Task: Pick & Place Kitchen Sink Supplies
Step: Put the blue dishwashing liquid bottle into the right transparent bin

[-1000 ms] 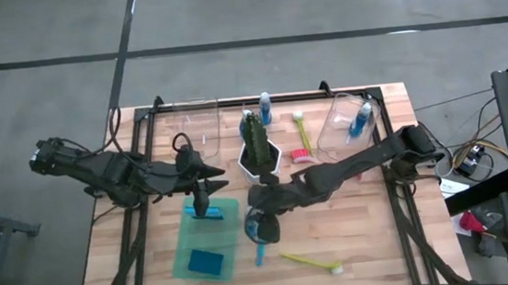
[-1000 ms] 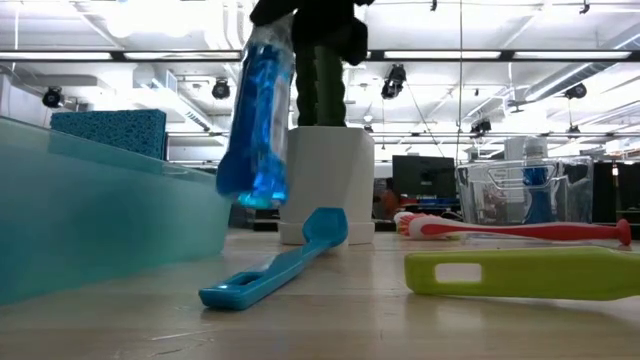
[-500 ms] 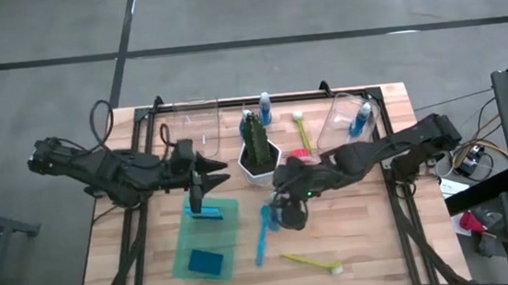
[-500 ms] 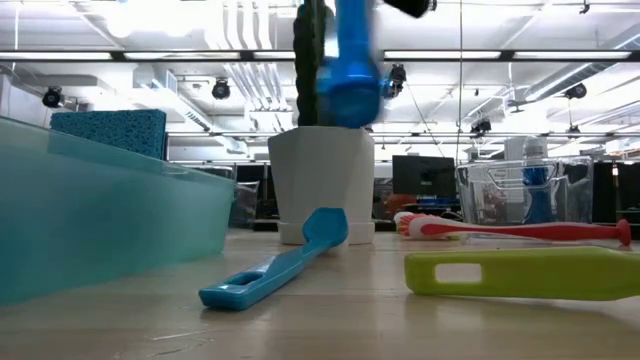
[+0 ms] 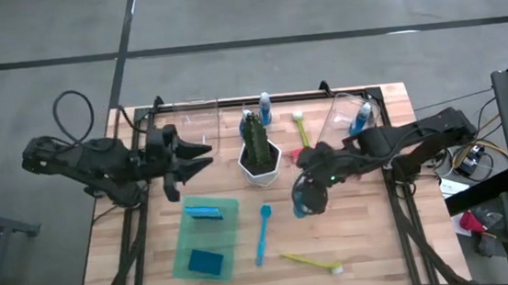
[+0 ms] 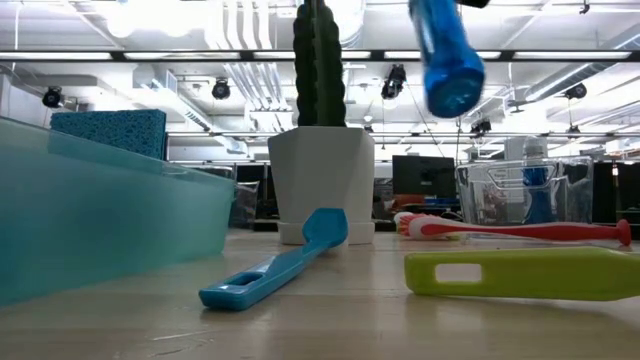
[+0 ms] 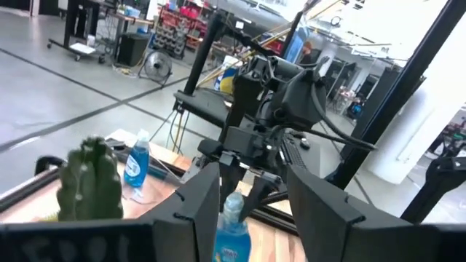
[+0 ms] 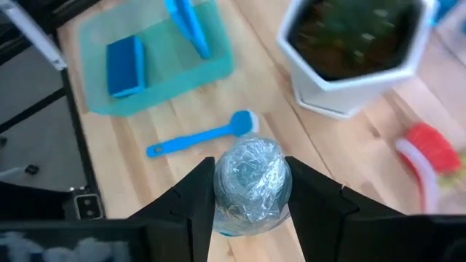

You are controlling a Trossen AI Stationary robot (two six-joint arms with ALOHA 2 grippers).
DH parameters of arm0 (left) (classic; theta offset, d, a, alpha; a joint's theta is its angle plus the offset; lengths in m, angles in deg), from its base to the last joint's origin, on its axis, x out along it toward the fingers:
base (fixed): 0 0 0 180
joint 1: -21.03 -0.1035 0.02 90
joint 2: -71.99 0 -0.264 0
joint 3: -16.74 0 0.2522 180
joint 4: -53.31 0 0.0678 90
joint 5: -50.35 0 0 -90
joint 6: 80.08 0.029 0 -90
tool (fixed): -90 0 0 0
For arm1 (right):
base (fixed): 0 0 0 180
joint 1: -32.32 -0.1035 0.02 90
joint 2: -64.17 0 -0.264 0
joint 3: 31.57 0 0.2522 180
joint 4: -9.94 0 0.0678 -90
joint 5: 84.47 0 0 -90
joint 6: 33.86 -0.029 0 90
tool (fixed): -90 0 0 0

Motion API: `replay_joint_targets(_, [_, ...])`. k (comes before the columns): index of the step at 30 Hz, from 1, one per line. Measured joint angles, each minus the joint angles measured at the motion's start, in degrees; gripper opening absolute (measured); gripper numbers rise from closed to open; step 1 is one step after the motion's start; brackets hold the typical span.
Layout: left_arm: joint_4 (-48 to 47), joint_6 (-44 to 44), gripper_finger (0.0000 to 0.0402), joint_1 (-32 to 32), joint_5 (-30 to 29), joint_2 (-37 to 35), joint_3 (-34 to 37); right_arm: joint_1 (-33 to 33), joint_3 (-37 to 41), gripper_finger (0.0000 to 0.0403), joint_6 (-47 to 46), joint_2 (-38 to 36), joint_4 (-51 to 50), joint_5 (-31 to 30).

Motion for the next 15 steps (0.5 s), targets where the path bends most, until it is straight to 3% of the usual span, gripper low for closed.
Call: replay_joint_targets(15, [0.08, 2.29, 0.0154, 0.0, 0.07, -2.55, 0.25, 3.98, 0.0, 0.0141, -3.96, -8.89, -9.07, -10.22])
